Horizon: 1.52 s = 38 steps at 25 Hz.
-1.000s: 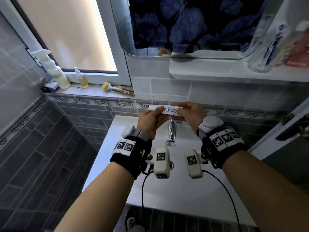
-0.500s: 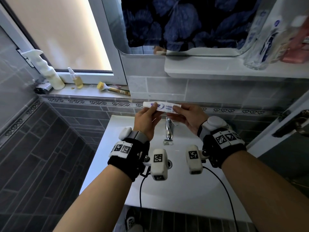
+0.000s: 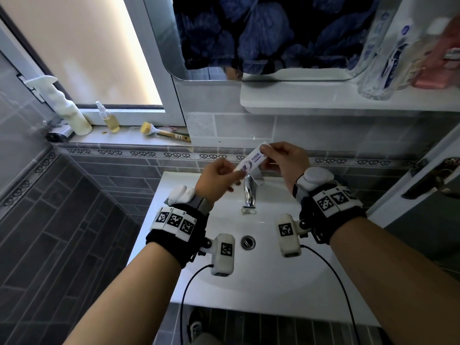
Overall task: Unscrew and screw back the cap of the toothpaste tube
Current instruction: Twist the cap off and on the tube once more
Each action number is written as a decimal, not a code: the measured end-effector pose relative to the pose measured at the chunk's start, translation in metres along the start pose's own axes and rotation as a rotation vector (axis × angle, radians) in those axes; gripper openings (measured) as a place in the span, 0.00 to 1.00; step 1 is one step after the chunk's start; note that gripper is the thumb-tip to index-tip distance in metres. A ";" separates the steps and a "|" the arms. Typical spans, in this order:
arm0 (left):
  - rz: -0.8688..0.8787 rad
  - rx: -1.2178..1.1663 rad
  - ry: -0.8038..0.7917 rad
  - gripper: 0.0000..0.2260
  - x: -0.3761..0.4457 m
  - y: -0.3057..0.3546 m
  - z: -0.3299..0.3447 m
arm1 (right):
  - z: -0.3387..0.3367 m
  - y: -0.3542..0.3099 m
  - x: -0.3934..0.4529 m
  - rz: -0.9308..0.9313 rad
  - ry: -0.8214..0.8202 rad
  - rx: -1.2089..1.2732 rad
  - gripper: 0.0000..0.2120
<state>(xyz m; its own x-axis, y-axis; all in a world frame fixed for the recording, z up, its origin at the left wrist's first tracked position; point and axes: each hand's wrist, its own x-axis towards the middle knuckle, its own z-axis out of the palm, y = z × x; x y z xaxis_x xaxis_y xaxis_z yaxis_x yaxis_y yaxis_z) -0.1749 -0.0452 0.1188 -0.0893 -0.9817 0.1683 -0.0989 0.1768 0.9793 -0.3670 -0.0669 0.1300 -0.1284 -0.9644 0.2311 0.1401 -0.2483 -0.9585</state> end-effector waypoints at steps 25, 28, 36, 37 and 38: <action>0.374 0.408 0.358 0.06 -0.064 0.082 -0.149 | 0.181 -0.062 -0.072 -0.424 -0.079 -0.570 0.09; 0.411 0.388 0.405 0.06 -0.076 0.119 -0.170 | 0.210 -0.094 -0.076 -0.463 -0.067 -0.539 0.09; 0.587 0.446 0.500 0.04 -0.095 0.212 -0.226 | 0.269 -0.197 -0.085 -0.678 -0.032 -0.575 0.08; 0.594 0.450 0.485 0.02 -0.096 0.215 -0.229 | 0.273 -0.200 -0.088 -0.703 -0.002 -0.626 0.08; 0.592 0.447 0.464 0.01 -0.097 0.216 -0.229 | 0.278 -0.202 -0.090 -0.725 0.039 -0.698 0.08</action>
<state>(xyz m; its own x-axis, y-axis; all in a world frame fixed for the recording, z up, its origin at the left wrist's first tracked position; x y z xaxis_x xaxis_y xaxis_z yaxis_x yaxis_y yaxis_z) 0.0395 0.0722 0.3398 0.1536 -0.6320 0.7596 -0.5522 0.5826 0.5964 -0.1113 0.0453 0.3493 0.0119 -0.5952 0.8035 -0.5894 -0.6533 -0.4752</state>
